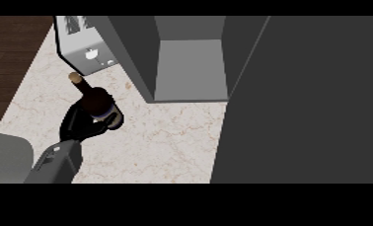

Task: Pick up the wine, place it into the cabinet and close the cabinet

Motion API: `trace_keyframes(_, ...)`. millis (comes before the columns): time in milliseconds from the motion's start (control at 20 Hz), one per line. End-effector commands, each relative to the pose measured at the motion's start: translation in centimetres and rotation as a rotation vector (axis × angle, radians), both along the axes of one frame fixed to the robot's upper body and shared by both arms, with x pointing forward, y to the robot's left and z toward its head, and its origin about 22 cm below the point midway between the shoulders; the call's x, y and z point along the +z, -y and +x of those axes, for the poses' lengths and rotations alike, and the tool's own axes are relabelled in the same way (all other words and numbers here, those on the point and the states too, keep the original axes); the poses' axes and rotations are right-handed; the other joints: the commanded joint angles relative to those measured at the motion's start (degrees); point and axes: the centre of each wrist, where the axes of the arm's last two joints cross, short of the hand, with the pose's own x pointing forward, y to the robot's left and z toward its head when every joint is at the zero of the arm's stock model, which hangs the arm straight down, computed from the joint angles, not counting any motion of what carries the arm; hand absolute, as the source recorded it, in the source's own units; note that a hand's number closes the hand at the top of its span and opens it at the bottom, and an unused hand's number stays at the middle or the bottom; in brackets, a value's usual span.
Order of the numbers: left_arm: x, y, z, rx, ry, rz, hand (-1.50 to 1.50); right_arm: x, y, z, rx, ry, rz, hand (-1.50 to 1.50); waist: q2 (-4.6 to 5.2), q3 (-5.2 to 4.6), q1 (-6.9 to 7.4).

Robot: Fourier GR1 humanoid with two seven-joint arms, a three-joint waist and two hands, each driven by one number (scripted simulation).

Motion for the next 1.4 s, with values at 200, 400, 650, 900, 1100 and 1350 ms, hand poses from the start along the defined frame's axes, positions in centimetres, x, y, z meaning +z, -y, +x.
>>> trace_keyframes(200, 0.0, 3.1, 0.6, -0.06, 0.177, 0.176, 1.5, -0.7, 1.4, -2.3, 0.054, -0.018, 0.002, -1.5, -0.07, 0.07, 0.29)
trace_keyframes(400, -2.0, 6.6, -1.5, -0.011, 0.154, 0.148, 1.5, 0.2, 1.2, -1.7, 0.038, -0.01, 0.007, -1.5, -0.25, 0.07, 0.93)
trace_keyframes(650, -2.3, 8.6, -2.9, 0.044, 0.233, 0.159, 1.5, -0.7, 1.3, -2.3, 0.05, -0.033, 0.0, -1.5, -0.29, 0.08, 0.98)
trace_keyframes(900, 1.9, 10.3, -0.6, 0.058, 0.343, 0.125, 1.5, -0.9, 1.1, -2.7, 0.047, -0.023, -0.006, -1.5, -0.44, 0.09, 1.1)
trace_keyframes(1100, 5.3, 12.6, -0.6, 0.0, 0.367, 0.132, 1.5, -0.8, 1.4, -1.5, 0.017, -0.029, 0.014, -1.5, -0.43, 0.12, 1.34)
trace_keyframes(1350, 9.7, 15.9, -0.7, -0.063, 0.355, 0.02, 1.5, -0.4, 1.2, -0.9, 0.046, -0.047, 0.022, -1.5, -0.52, 0.11, 1.22)
